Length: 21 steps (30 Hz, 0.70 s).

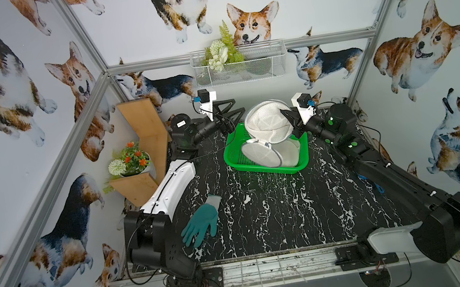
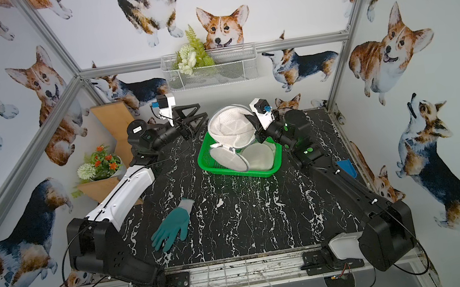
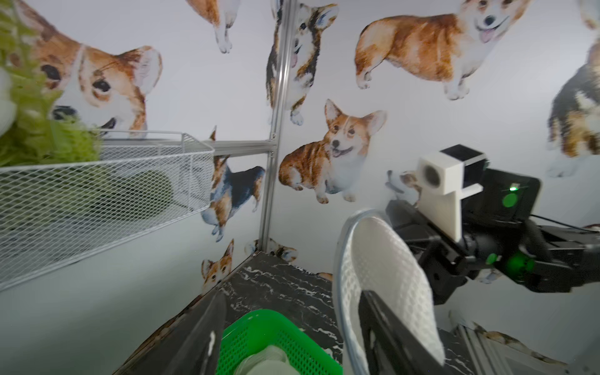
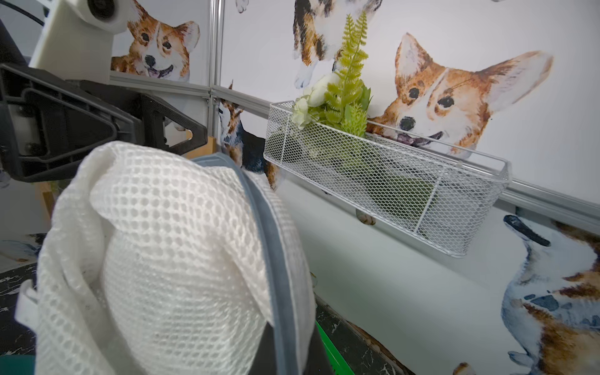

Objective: Turn the laundry bag inside out
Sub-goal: Turn over the laundry bag.

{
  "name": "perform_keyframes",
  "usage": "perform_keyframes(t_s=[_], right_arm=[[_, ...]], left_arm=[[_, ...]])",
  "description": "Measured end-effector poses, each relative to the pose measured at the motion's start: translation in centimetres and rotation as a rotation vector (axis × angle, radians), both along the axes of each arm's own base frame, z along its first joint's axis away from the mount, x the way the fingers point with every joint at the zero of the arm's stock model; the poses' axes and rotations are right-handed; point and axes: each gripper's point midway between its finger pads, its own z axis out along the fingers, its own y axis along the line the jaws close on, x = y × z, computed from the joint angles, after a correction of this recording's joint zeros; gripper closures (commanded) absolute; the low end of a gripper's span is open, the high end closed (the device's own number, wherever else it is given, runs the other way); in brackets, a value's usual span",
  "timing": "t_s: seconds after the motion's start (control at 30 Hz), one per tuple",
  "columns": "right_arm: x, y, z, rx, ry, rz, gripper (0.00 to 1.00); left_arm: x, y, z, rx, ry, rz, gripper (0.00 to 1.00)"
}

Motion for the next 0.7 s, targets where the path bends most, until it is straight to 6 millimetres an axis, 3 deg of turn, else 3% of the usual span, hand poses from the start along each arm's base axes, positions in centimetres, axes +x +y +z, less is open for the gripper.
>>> perform_keyframes(t_s=[0.1,0.2,0.47,0.57,0.7], right_arm=[[0.5,-0.7,-0.5,-0.015,0.015,-0.048,1.00],[0.8,-1.1,-0.8,-0.041,0.018,-0.085,1.00],[0.3,0.9,-1.9,-0.185,-0.037,-0.068,1.00],[0.1,1.2,-1.9,-0.214,-0.057,-0.062,1.00],[0.0,1.4,-1.8,-0.245,-0.081,-0.065,1.00]], left_arm=[[0.9,1.5,-1.5,0.070,0.009,0.149,0.39],[0.1,1.7,-1.2,0.144,-0.062,0.216,0.42],[-4.6,-5.1,0.5,0.367,-0.346,0.038,0.34],[-4.5,-5.9,-0.6,0.434,-0.350,0.008,0.34],[-4.8,-6.2,-2.2,0.509,-0.330,-0.036,0.41]])
